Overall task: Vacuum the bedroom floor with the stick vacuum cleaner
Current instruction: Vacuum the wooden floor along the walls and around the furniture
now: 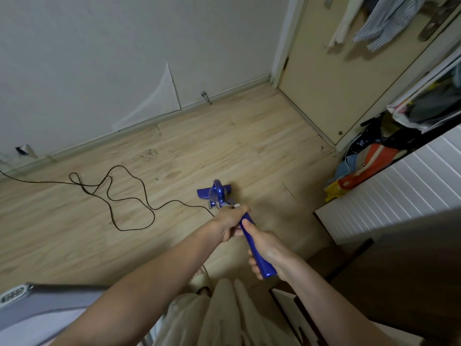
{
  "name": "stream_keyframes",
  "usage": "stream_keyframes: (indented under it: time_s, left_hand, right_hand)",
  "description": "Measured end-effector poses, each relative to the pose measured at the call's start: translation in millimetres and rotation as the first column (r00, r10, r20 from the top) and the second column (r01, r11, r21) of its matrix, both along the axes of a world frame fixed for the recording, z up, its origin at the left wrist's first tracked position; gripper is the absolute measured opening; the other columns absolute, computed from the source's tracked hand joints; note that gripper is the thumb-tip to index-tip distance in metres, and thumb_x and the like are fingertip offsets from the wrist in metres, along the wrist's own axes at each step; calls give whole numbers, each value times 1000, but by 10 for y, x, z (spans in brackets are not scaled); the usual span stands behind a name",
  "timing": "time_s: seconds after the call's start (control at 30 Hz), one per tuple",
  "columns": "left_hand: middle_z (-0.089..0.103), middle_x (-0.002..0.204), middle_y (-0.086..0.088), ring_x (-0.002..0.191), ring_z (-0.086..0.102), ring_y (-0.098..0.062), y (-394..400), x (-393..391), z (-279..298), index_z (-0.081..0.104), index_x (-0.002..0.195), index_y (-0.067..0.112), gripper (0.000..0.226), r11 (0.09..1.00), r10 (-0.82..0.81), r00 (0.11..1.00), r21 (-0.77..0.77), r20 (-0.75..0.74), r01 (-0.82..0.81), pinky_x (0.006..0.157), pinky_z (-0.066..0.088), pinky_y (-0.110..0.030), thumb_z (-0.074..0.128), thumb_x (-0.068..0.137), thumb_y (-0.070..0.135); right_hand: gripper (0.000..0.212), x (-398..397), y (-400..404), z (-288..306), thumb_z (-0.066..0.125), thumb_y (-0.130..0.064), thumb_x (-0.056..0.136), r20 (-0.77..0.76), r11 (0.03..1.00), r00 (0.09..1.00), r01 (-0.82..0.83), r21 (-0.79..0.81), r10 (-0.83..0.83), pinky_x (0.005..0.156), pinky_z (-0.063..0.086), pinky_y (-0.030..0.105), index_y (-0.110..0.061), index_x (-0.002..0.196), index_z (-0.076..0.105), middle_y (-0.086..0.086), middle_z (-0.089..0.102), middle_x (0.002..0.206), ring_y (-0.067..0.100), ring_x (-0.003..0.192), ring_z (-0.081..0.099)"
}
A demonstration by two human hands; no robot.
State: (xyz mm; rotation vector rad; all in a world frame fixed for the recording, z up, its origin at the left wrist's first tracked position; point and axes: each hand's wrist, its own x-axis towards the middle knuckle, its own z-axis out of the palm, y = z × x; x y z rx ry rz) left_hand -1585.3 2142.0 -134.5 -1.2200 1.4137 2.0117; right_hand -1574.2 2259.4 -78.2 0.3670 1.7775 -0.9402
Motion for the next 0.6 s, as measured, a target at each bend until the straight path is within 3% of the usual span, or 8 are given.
stream_keyframes:
  time_s: [0.13, 0.33, 0.47, 0.6]
  left_hand:
    - [57, 65, -9, 39, 61, -10, -56, 12, -67, 46, 80, 11, 15, 999, 22, 1000, -46, 14, -21, 47, 54, -26, 51, 93, 8]
    - [64, 54, -4, 49, 65, -12, -141, -2, -14, 51, 78, 11, 15, 997, 39, 999, 69, -6, -38, 51, 55, -23, 57, 92, 14]
    - [61, 71, -8, 68, 62, -18, -71, -118, -29, 51, 78, 11, 15, 994, 60, 998, 91, 14, -61, 57, 55, -26, 58, 91, 14]
    - [59, 82, -12, 73, 59, -19, -157, -324, -51, 50, 79, 10, 16, 991, 86, 996, 100, 20, -88, 66, 54, -29, 59, 92, 13]
  right_hand:
    - [58, 54, -129, -158, 45, -65, 91, -35, 1000, 999, 2, -8, -3, 40, 42, 21, -8, 86, 52, 5, 50, 53, 15, 35, 47]
    - [56, -87, -52, 14, 43, -62, 94, -54, 997, 995, -80, -13, 80, 40, 45, 21, -7, 98, 55, 6, 54, 61, 15, 43, 51]
    - [59, -220, 27, 40, 43, -65, 92, -55, 993, 992, -114, -8, 114, 44, 45, 23, -8, 88, 57, 2, 55, 55, 13, 41, 51]
    - [59, -442, -44, 28, 42, -63, 93, -97, 990, 985, -143, -15, 141, 45, 45, 24, -8, 85, 57, 1, 56, 53, 13, 41, 52]
